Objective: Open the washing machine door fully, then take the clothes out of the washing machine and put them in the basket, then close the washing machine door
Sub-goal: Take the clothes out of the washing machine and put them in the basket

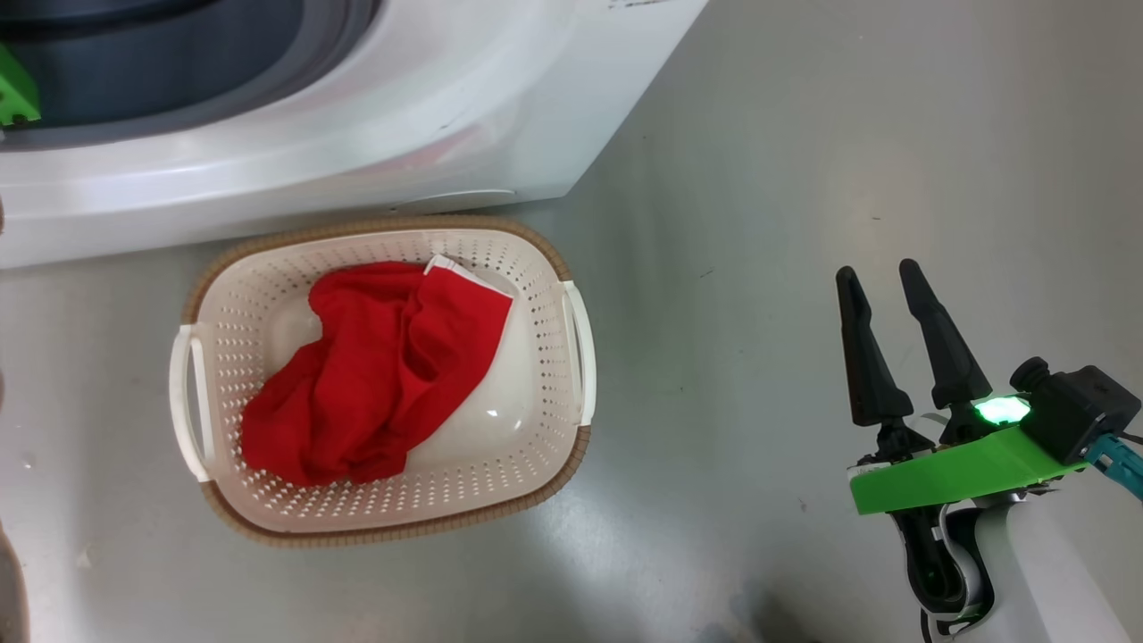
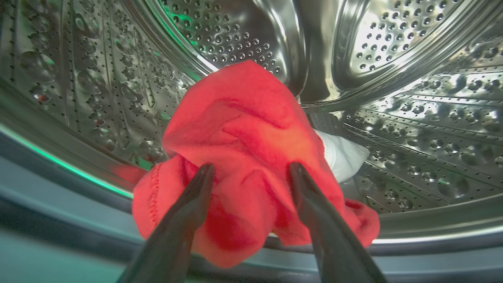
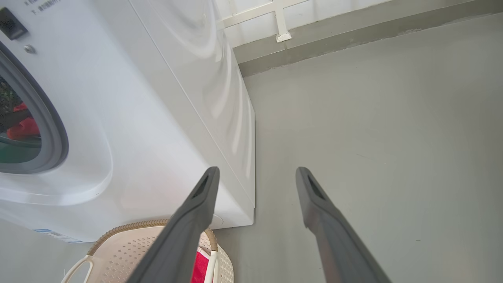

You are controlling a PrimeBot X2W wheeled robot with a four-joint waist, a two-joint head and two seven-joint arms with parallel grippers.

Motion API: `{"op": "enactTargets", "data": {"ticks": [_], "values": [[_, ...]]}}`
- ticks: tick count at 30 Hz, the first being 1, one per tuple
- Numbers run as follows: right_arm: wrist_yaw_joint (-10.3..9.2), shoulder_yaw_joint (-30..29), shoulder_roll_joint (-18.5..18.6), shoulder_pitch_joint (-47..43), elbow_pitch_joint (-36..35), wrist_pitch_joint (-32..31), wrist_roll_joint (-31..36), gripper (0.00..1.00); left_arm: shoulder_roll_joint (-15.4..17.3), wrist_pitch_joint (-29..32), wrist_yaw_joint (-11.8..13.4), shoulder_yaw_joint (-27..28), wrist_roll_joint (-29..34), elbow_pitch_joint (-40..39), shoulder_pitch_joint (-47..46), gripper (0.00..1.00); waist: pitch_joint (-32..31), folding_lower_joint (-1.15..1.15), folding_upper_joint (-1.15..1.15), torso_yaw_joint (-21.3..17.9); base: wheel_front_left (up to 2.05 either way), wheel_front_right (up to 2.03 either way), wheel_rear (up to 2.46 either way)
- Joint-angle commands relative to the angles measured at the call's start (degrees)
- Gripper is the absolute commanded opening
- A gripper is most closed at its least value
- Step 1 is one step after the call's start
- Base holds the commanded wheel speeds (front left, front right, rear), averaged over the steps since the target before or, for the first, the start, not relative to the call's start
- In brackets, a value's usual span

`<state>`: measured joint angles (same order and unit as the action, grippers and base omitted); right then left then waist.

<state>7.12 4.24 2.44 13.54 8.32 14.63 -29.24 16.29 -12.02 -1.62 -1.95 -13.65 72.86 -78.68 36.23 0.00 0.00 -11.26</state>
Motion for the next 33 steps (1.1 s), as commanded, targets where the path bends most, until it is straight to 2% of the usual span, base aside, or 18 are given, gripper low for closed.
{"op": "enactTargets", "data": {"ticks": [1,19,26,33], "values": [[0.36,0.88,0.43,-0.07,-1.44,0.37,-0.62,1.0,2.71,-0.52,-1.58,0.28,-0.2,-0.5,0.16,0.0,-0.05,0.0,0.0,0.17,0.0,0.0,0.0],[0.36,0.68,0.43,0.3,-0.98,0.37,-0.04,1.0,-0.44,-2.93,-4.95,-1.37,-1.78,-2.29,2.13,0.0,-1.57,0.0,0.0,2.23,0.0,0.0,0.0],[0.36,-0.61,0.43,-0.29,-1.09,0.37,0.28,1.0,-2.54,-2.96,-5.59,-0.09,-3.26,-12.92,7.18,0.0,-2.96,0.0,0.0,3.58,0.0,0.0,0.0],[0.36,-1.63,0.43,-1.02,-0.48,0.37,1.08,1.0,-5.28,-2.97,-5.81,1.79,-3.48,-25.93,17.28,0.0,-6.03,0.0,0.0,5.55,0.0,0.0,0.0]]}}
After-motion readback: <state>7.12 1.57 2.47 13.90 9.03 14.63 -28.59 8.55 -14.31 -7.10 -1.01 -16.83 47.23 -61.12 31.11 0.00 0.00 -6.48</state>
